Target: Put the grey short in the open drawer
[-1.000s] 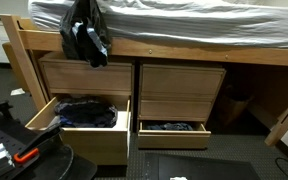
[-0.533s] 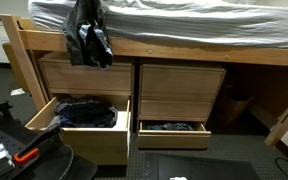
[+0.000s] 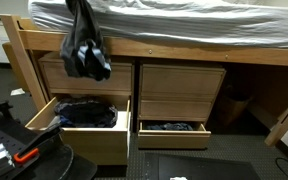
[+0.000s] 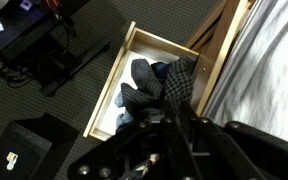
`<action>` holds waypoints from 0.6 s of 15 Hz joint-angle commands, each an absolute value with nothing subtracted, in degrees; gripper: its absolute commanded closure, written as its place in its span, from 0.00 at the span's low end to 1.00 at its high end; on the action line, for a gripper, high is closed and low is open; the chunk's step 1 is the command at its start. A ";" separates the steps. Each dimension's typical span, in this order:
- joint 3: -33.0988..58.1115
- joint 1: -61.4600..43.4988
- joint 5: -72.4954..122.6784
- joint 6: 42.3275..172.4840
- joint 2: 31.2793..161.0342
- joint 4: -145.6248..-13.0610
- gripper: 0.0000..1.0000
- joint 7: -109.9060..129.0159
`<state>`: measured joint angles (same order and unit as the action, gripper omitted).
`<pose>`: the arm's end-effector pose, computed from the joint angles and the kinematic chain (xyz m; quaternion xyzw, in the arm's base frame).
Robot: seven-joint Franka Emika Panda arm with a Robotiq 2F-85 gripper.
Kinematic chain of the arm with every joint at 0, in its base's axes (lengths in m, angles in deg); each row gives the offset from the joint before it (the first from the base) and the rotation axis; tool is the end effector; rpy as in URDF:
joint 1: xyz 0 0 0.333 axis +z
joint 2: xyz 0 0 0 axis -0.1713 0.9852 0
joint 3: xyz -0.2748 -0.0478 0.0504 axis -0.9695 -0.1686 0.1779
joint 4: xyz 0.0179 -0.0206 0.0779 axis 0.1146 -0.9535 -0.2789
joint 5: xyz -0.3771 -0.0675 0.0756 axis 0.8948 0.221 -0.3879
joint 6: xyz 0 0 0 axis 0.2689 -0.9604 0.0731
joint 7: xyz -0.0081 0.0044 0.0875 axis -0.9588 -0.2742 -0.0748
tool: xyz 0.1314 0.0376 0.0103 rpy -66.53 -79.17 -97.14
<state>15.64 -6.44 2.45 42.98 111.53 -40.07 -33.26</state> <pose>0.6383 0.0852 0.4998 -0.9180 0.3381 0.1845 0.0941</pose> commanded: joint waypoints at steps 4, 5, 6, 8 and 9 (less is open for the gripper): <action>15.65 -6.41 2.84 42.93 111.64 -40.05 0.56 -33.40; 15.65 -6.41 2.84 42.93 111.64 -40.05 0.53 -33.40; 15.65 -6.41 2.84 42.93 111.64 -40.05 0.53 -33.40; 15.65 -6.41 2.84 42.93 111.64 -40.05 0.53 -33.40; 15.65 -6.41 2.84 42.93 111.64 -40.05 0.53 -33.40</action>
<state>15.65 -6.41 2.84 42.93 111.64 -40.05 -33.40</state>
